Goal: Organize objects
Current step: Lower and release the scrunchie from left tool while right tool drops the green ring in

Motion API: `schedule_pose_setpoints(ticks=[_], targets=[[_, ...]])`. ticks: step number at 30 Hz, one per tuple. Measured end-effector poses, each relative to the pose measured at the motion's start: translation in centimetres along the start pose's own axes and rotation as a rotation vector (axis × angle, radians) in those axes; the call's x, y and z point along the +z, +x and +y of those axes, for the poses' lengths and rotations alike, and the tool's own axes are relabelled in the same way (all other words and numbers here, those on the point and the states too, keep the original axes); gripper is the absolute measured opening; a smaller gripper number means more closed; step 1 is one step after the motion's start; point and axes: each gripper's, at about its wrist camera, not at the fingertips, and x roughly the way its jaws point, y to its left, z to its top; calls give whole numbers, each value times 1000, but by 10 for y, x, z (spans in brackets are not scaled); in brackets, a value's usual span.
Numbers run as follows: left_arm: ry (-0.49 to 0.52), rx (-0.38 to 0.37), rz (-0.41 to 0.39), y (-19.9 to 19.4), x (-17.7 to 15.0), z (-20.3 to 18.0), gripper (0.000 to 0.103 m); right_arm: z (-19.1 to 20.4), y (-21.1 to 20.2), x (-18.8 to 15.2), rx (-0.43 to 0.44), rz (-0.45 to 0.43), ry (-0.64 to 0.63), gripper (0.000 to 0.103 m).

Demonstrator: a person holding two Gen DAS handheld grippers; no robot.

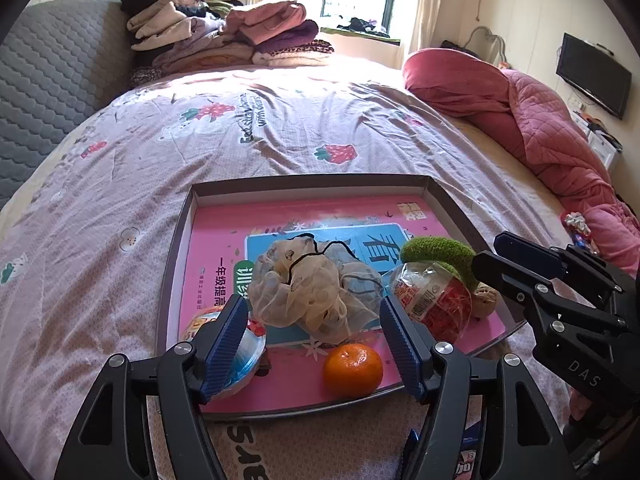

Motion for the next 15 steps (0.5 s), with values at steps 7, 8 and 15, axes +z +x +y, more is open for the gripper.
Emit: schedule_pose_setpoints(ticks=[7, 8, 15], targets=[[3, 1, -26, -14, 2, -2, 72, 0, -6, 2, 12, -14, 14, 47], [5, 1, -27, -15, 3, -2, 72, -1, -7, 2, 16, -12, 18, 47], [-9, 5, -29, -23, 2, -1, 75, -1, -10, 2, 17, -12, 34, 50]])
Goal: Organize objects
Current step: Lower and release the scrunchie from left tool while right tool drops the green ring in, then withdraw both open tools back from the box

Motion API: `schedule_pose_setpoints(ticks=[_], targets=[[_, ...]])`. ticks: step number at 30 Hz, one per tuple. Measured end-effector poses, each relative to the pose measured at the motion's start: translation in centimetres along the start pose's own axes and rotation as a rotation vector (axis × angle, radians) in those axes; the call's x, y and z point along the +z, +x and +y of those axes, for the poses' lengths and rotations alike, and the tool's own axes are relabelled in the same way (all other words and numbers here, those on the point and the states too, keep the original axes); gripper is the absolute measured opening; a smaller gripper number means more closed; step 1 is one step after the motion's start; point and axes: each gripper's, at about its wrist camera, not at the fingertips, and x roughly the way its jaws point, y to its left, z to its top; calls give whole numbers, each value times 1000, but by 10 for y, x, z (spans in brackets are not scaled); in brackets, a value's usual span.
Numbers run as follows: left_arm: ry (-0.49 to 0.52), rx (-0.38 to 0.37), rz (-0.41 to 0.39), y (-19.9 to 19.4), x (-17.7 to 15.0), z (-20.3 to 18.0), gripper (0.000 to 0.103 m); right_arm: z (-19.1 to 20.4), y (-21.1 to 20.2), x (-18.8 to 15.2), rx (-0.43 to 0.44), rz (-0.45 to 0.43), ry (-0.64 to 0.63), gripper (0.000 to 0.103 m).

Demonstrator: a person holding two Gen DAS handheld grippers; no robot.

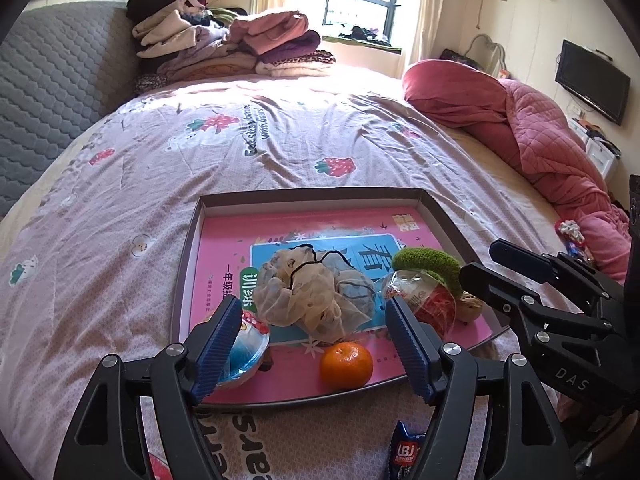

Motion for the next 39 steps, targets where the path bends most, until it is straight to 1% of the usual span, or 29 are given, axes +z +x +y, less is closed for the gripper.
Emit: schedule_pose_setpoints(ticks=[10, 18, 31, 39], targets=[[10, 14, -33, -20, -1, -5, 76, 2, -16, 2, 12, -30, 13, 56], [4, 17, -55, -40, -3, -4, 76, 10, -32, 2, 39, -55, 5, 56], [4, 43, -60, -66, -18, 3, 76, 28, -49, -5, 62, -71, -42, 57], [4, 47, -61, -77, -27, 4, 76, 31, -61, -19, 54, -73, -67, 57]])
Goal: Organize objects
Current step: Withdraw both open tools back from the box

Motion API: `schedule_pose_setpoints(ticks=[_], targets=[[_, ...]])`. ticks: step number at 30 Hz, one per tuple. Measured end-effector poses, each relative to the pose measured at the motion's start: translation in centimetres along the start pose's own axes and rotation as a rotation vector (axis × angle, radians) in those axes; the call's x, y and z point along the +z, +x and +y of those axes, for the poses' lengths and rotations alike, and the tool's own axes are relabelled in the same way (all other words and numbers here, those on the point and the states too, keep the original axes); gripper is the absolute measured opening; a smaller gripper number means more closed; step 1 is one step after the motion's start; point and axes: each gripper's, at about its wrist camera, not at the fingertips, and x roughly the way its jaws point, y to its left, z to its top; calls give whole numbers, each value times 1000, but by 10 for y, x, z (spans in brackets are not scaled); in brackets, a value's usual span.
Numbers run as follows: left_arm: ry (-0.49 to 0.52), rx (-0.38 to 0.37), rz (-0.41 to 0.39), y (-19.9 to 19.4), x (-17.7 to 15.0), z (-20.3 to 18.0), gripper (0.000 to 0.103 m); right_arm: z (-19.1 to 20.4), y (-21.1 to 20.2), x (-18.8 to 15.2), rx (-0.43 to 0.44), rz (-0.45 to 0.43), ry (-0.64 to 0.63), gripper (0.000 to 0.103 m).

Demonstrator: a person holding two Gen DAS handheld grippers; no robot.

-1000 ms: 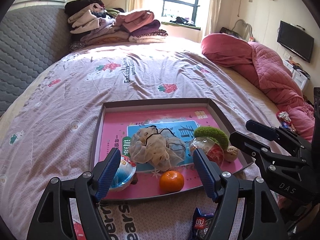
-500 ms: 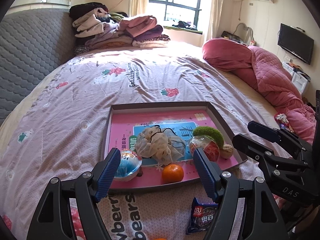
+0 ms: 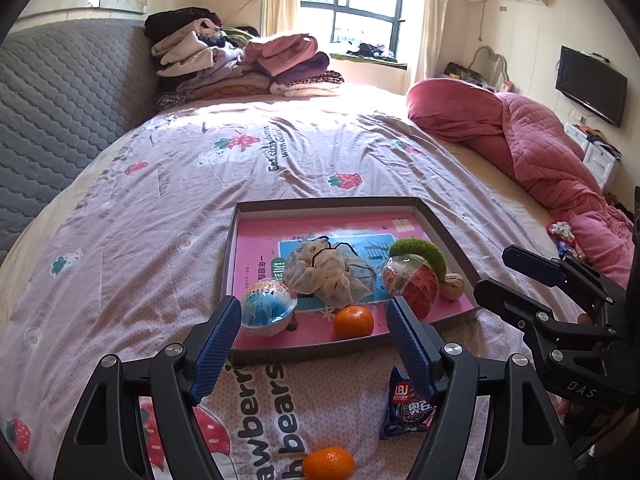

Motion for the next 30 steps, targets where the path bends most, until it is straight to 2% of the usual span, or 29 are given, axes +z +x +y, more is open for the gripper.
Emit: schedule_pose_setpoints(ticks=[15, 30], targets=[[22, 12, 13, -12, -20, -3, 76, 5, -10, -19, 22, 25, -12, 58], [25, 31, 78, -8, -48, 5, 76, 24, 4, -47, 45, 129, -87, 59]])
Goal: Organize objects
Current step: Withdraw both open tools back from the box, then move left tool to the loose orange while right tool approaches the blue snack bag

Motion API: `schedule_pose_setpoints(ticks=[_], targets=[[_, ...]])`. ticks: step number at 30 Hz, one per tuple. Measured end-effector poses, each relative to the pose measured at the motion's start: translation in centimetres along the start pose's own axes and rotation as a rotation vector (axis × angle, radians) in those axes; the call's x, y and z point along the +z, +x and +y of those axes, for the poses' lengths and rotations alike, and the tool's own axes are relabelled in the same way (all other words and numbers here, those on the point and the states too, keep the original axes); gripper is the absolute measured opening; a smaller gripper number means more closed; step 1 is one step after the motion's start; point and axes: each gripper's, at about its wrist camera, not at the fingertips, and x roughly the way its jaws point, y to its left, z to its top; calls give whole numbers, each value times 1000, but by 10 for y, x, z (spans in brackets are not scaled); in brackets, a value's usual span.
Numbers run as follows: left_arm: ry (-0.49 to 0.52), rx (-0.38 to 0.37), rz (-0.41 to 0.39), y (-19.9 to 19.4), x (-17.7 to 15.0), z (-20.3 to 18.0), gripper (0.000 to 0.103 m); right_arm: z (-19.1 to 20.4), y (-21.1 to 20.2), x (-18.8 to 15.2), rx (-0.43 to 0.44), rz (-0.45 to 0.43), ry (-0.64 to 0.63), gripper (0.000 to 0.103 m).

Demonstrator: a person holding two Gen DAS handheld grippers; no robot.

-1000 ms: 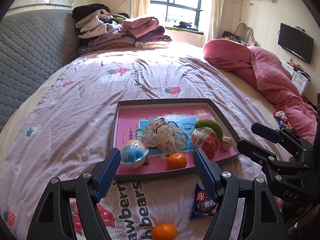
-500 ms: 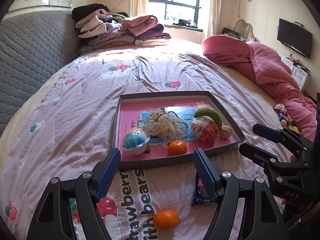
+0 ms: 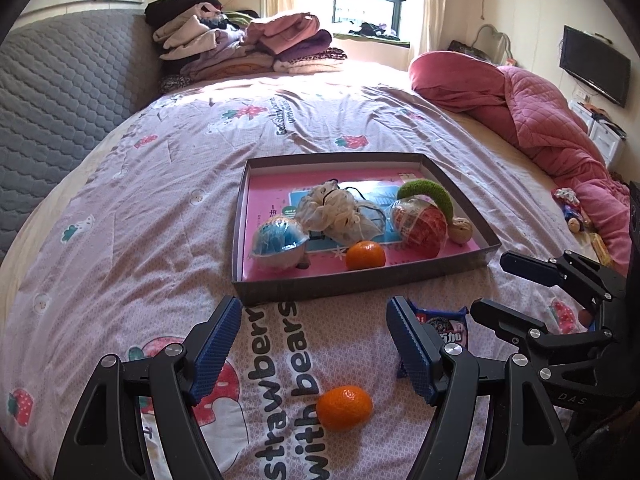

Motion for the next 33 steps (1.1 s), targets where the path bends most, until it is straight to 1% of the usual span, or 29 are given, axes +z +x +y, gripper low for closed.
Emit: schedule_pose_setpoints(ticks=[8, 12, 21, 25, 33], targets=[[11, -8, 39, 0, -20, -1, 76, 10, 7, -13, 14, 47, -32, 59], [35, -8, 64, 1, -33, -5, 76, 17, 9, -18, 5, 60, -60, 59], [85, -35, 114, 5, -56, -18, 76, 26, 16, -27, 9, 102, -109, 59], [103, -44, 134, 7, -62, -22, 76, 28, 20, -31, 10, 123, -124, 59], [111, -35, 168, 19, -72, -24, 76, 27, 29, -37, -14, 147, -148, 59]])
